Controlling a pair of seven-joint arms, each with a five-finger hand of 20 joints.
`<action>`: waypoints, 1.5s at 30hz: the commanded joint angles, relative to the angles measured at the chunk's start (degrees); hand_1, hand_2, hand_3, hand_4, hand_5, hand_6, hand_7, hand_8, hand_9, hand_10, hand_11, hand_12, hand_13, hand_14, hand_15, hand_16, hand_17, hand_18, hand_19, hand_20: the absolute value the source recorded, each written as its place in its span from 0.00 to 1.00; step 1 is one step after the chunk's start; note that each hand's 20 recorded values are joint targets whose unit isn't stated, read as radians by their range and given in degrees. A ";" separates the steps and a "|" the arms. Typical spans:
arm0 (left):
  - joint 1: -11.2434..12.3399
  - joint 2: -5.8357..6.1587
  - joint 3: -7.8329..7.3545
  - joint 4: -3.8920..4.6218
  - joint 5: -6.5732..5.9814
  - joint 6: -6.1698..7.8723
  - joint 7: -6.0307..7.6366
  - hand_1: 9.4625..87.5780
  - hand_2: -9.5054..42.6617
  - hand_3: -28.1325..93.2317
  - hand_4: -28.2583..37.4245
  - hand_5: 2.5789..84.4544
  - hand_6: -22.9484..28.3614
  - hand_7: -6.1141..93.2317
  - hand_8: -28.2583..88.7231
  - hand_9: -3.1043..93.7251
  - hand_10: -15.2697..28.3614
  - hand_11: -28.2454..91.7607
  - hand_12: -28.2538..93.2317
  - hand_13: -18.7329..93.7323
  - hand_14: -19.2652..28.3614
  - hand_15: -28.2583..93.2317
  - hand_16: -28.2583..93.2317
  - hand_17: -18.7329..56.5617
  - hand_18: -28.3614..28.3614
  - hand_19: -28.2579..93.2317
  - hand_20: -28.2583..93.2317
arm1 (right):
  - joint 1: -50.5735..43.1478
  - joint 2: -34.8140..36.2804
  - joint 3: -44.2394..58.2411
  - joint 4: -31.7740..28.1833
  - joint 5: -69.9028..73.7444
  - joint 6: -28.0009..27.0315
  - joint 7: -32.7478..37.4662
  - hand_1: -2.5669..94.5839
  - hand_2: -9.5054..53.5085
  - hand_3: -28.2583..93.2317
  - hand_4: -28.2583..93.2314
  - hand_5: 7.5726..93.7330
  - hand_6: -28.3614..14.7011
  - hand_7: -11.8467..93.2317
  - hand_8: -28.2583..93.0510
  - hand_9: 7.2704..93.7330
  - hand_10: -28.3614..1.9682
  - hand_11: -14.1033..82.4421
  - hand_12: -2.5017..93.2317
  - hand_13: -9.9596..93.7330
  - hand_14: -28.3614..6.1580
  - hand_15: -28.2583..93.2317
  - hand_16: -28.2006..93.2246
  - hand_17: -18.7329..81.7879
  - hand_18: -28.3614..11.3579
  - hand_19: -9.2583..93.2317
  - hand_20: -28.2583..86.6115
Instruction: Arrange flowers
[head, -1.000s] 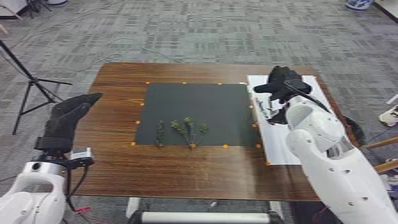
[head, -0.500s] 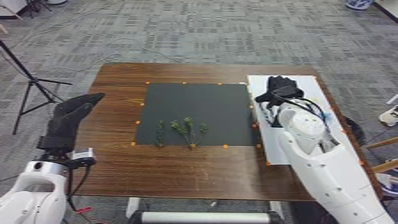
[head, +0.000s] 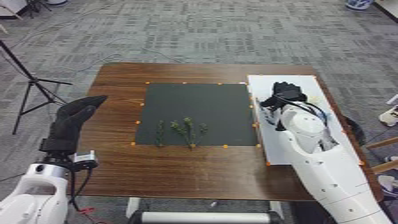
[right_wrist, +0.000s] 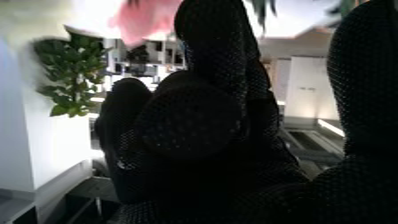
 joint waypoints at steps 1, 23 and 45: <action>1.11 -1.14 0.24 -0.82 -0.21 -0.63 -0.04 0.20 0.00 0.78 0.06 0.54 0.49 0.25 0.17 0.43 0.60 0.36 0.34 0.42 0.67 0.29 0.26 0.24 0.67 0.23 0.35 | 0.00 -2.24 -0.73 1.66 -1.62 -3.30 1.06 0.41 0.00 0.72 0.13 0.78 0.53 0.42 0.21 0.96 0.51 0.50 0.32 1.00 0.77 0.73 0.48 0.90 0.45 1.00 0.72; 1.57 -1.12 0.18 -1.26 -0.64 -1.28 -0.34 0.20 0.00 0.78 0.06 0.53 0.49 0.24 0.17 0.42 0.60 0.36 0.34 0.42 0.67 0.29 0.26 0.24 0.67 0.23 0.35 | 0.98 0.17 -0.67 -6.45 13.59 -4.70 4.84 0.60 0.05 0.71 0.15 0.84 0.62 0.40 0.48 1.00 0.56 0.56 0.32 1.00 0.78 0.78 0.43 0.94 0.45 1.00 0.73; 2.12 0.02 -0.62 -1.81 -0.69 -1.84 -1.37 0.19 0.00 0.79 0.07 0.53 0.49 0.24 0.18 0.42 0.60 0.36 0.34 0.42 0.67 0.29 0.26 0.24 0.67 0.23 0.35 | -5.31 -5.09 0.44 -20.91 21.92 -3.09 8.07 0.59 0.04 0.74 0.17 0.86 0.59 0.40 0.48 1.00 0.56 0.59 0.30 1.00 0.78 0.80 0.42 0.95 0.46 1.00 0.74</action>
